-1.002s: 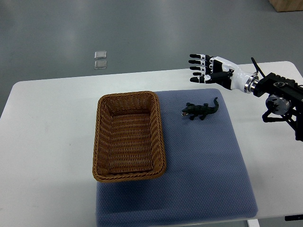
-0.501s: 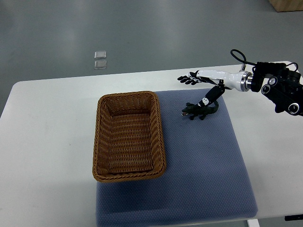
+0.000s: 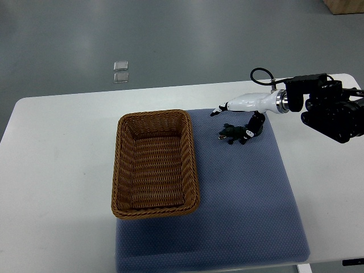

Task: Place crocodile in brown basket with right hand
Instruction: 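Reach the right hand down over the dark green toy crocodile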

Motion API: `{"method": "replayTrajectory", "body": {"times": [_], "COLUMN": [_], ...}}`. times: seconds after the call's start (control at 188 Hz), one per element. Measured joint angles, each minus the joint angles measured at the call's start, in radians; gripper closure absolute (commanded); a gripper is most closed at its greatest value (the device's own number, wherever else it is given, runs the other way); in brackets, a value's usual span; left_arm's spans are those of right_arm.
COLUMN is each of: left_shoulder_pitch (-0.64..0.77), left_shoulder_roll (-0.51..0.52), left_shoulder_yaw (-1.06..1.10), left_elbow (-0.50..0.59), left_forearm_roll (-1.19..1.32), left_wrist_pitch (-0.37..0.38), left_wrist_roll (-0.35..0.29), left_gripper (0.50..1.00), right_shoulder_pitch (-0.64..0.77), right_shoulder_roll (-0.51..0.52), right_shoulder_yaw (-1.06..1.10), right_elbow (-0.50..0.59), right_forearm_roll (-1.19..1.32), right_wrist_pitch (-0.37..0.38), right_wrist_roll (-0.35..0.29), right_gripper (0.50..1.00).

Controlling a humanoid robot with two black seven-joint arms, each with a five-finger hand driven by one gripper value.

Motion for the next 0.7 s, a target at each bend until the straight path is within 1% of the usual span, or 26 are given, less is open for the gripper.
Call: {"method": "replayTrajectory", "body": {"times": [0.149,0.469,0.698], "left_shoulder_pitch": [0.000,0.000,0.000], "left_shoulder_roll": [0.000,0.000,0.000], "left_shoulder_yaw": [0.000,0.000,0.000], "left_elbow": [0.000,0.000,0.000], "left_forearm_roll": [0.000,0.000,0.000], "left_wrist_pitch": [0.000,0.000,0.000], "left_wrist_roll": [0.000,0.000,0.000], "left_gripper": [0.500,0.500,0.500], "right_shoulder_pitch": [0.009,0.006,0.004], "right_shoulder_roll": [0.011,0.062,0.068], "right_shoulder_yaw": [-0.038,-0.047,-0.062], "right_elbow": [-0.002,-0.043,-0.069], "right_forearm_roll": [-0.001,-0.002,-0.002], "right_wrist_pitch": [-0.002,0.006,0.005], "right_wrist_roll": [-0.001,-0.028,-0.030], "right_gripper": [0.576,0.579,0.587]}}
